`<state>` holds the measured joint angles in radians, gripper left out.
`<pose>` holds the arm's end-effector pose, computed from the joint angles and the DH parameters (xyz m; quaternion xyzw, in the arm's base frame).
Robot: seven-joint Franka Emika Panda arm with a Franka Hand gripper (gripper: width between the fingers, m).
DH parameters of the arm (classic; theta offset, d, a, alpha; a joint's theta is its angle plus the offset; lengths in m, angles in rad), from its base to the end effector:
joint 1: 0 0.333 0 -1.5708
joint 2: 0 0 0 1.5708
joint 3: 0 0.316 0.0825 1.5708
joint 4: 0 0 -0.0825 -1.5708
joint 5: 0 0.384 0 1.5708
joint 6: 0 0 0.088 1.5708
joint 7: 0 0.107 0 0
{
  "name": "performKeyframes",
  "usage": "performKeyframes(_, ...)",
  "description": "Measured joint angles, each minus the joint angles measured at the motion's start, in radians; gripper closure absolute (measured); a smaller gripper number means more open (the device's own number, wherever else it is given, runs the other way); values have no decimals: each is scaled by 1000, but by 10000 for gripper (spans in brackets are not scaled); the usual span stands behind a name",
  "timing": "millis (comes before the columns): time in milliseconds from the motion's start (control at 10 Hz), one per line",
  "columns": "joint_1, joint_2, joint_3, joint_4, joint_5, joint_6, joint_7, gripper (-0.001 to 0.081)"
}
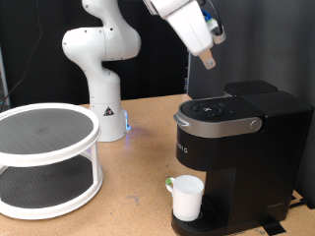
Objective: Make a cup of coffee with the keurig machine
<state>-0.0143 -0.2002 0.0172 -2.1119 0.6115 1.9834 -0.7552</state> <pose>0.5066 0.0379 0.5186 -0.9268 -0.2498 -0.1342 0.2462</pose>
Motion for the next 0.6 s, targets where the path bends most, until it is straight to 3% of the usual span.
performKeyframes(200, 0, 7, 4, -9, -7, 7, 0, 23)
performKeyframes(300, 0, 13, 8, -17, -15, 21, -2, 206)
performKeyframes(400, 1, 18, 14, -27, -23, 37, -2, 206)
performKeyframes(500, 1, 23, 20, -38, -31, 53, -2, 401)
performKeyframes(600, 1, 26, 28, -51, -40, 70, -2, 401)
